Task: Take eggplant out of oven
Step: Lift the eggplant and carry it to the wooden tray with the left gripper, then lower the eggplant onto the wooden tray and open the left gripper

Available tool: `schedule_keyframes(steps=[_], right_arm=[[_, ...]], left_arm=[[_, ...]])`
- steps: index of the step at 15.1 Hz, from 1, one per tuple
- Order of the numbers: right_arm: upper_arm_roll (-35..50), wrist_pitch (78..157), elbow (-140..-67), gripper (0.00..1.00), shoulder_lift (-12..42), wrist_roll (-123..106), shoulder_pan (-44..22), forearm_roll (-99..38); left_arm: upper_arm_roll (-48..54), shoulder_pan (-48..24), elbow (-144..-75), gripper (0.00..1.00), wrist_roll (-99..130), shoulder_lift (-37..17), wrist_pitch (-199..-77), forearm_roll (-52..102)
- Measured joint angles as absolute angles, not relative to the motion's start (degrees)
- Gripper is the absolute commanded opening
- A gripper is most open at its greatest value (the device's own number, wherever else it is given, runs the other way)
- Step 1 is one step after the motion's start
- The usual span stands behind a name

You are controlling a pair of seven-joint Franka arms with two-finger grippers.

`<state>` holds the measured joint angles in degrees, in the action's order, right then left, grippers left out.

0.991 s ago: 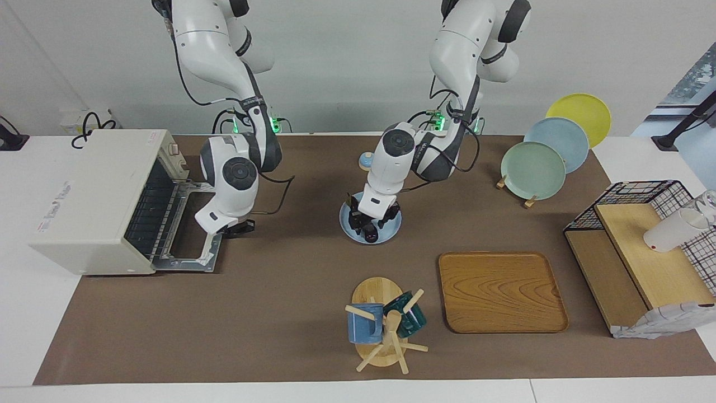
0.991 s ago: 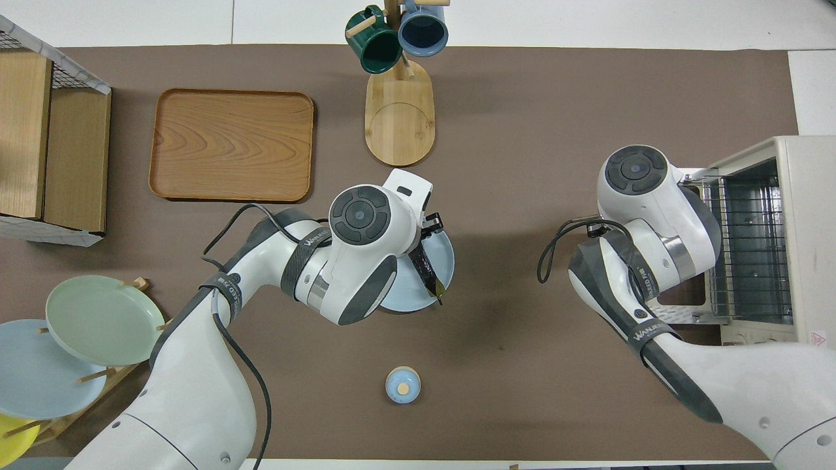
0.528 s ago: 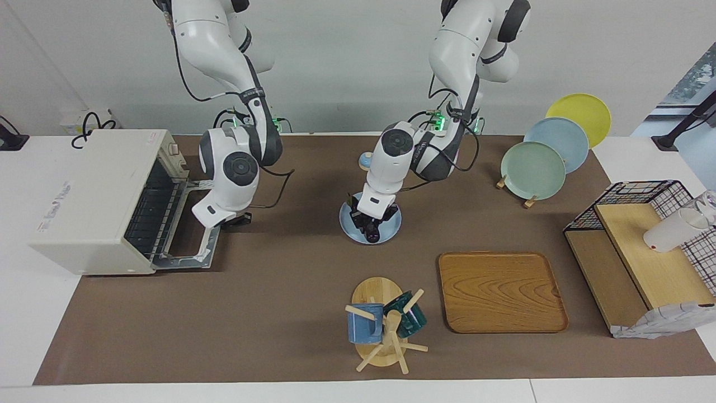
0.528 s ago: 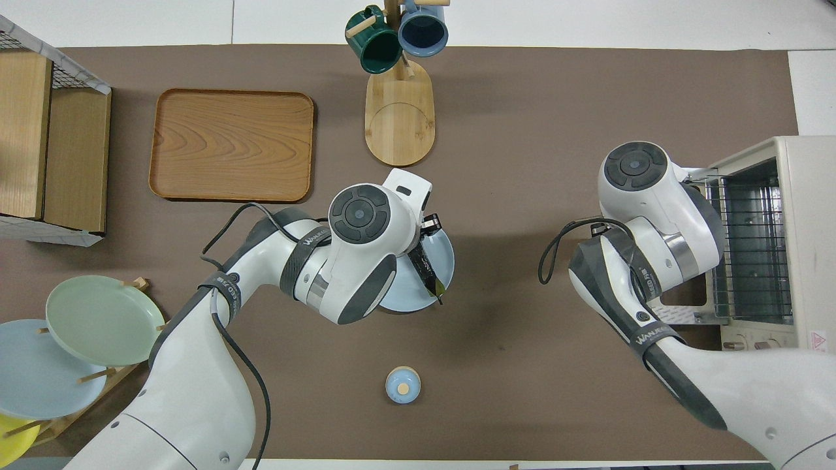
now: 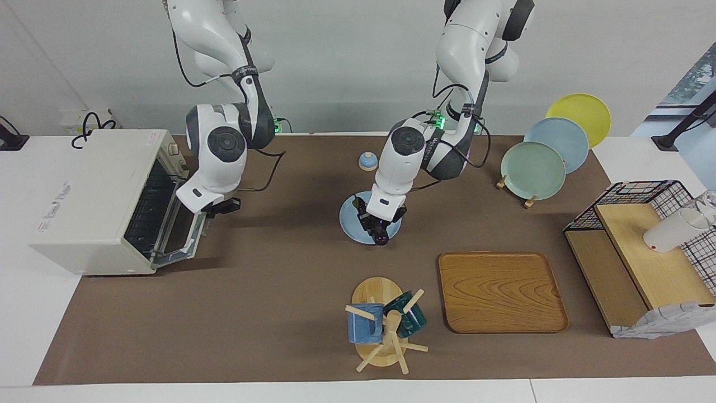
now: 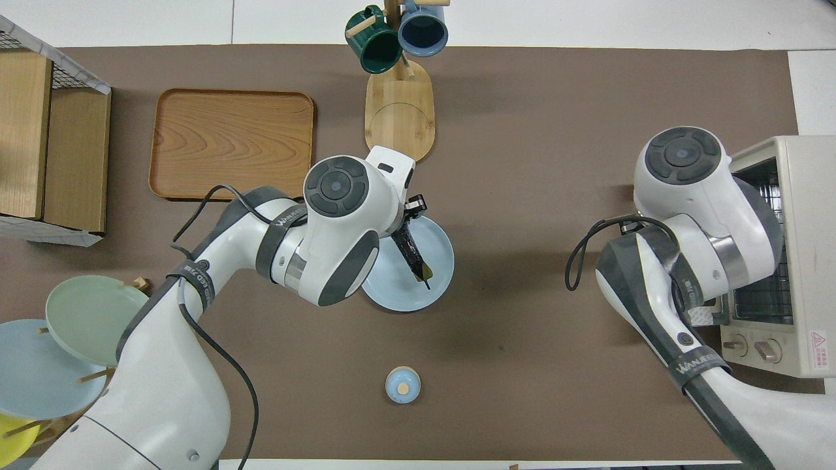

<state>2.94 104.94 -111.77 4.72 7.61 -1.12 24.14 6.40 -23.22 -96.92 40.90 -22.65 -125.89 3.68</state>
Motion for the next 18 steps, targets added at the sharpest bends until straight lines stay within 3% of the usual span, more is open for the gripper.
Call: schedule_keyframes(steps=[7, 10, 12, 13, 14, 18], right_arm=[[2.4, 103.2, -109.5, 0.00, 2.6, 0.8, 4.5, 23.9], [2.7, 96.4, -101.7, 0.00, 2.8, 0.8, 4.1, 16.9], [3.0, 92.4, -95.7, 0.24, 2.7, 0.8, 4.1, 9.8], [3.1, 90.9, -93.9, 0.48, 2.7, 0.8, 4.0, 7.6], [3.3, 89.9, -93.0, 0.98, 2.7, 0.8, 3.8, 6.6], [3.4, 89.3, -92.7, 1.00, 3.0, -1.3, 2.7, 5.2]], left_arm=[[6.3, -8.2, -92.1, 0.00, 18.3, -24.3, -120.7, 3.7], [6.3, -5.5, -89.8, 0.00, 11.5, -27.1, -120.7, 3.7], [6.3, -4.3, -87.4, 0.00, 7.2, -29.9, -120.7, 3.7], [6.3, -4.0, -86.0, 0.00, 5.9, -31.4, -120.8, 3.5], [6.3, -3.8, -84.7, 0.00, 5.2, -32.8, -120.8, 2.8], [6.4, -3.5, -83.2, 0.00, 4.2, -35.3, -124.0, -0.2]])
